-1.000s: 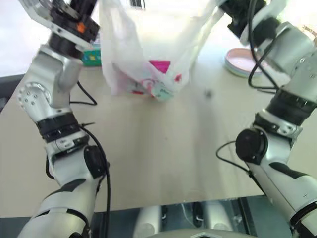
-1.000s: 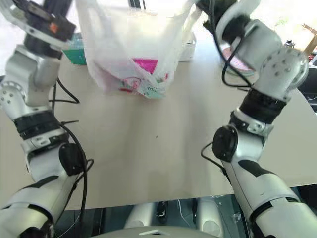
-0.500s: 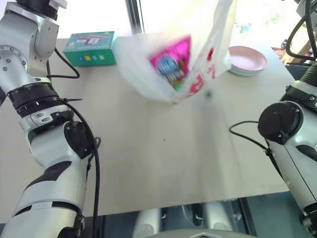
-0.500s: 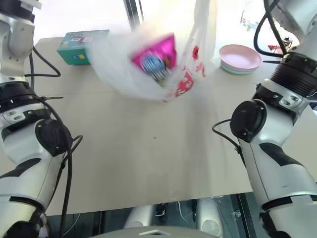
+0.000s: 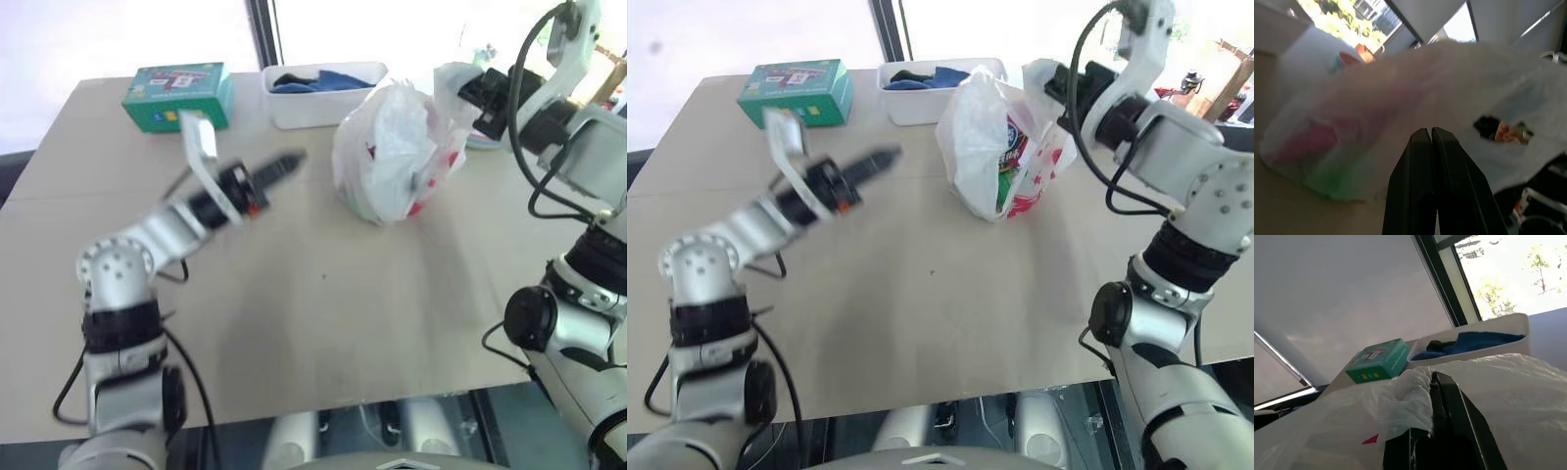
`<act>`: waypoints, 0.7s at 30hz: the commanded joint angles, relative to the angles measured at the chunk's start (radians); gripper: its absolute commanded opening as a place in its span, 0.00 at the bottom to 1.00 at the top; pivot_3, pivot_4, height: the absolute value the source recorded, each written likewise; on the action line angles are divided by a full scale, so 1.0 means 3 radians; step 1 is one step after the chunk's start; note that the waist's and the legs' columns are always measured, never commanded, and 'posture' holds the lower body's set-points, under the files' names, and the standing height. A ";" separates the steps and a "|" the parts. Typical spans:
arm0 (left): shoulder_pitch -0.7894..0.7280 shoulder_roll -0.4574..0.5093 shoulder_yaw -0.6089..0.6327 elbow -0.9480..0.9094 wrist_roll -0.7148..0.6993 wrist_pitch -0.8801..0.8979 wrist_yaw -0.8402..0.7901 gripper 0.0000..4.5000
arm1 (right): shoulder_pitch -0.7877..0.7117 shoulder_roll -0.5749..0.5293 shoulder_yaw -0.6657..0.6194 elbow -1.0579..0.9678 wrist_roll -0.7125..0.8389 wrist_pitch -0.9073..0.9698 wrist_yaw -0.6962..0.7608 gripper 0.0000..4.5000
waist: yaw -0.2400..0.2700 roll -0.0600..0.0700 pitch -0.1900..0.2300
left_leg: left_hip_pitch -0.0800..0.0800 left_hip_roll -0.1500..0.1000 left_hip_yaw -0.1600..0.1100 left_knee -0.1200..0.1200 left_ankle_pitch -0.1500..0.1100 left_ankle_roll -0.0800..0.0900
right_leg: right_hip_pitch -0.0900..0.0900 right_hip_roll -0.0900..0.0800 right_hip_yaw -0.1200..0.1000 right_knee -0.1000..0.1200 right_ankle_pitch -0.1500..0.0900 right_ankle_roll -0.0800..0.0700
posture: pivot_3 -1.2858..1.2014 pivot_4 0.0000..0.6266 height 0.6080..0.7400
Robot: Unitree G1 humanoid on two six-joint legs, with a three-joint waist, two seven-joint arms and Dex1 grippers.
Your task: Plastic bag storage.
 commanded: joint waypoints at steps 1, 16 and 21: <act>-0.0013 0.0287 0.0198 -0.0365 -0.0463 0.0144 -0.0227 0.39 | -0.0017 -0.0036 -0.0041 -0.0157 0.0147 -0.0069 -0.0100 0.00 | 0.0007 0.0000 0.0000 | 0.0000 0.0004 0.0000 0.0002 0.0001 -0.0001 | 0.0000 0.0004 -0.0001 0.0000 0.0000 0.0000 | 0.52 0.24 1.00; -0.1280 -0.0280 -0.0931 -0.0216 0.0158 0.0064 0.0156 0.69 | 0.0110 -0.0162 0.0039 -0.0151 0.0421 -0.0284 -0.0207 0.00 | 0.0049 -0.0001 -0.0001 | 0.0018 -0.0006 -0.0006 0.0024 0.0002 0.0005 | 0.0020 0.0003 0.0003 0.0027 0.0000 0.0000 | 0.52 0.24 1.00; -0.1476 -0.0720 -0.1069 0.0105 0.0493 -0.0095 0.0165 0.58 | 0.0141 -0.0216 0.0109 -0.0130 0.0431 -0.0400 -0.0193 0.00 | 0.0048 -0.0001 -0.0001 | 0.0017 -0.0005 0.0002 0.0020 0.0002 0.0006 | 0.0016 0.0004 0.0011 0.0021 0.0000 0.0001 | 0.52 0.24 1.00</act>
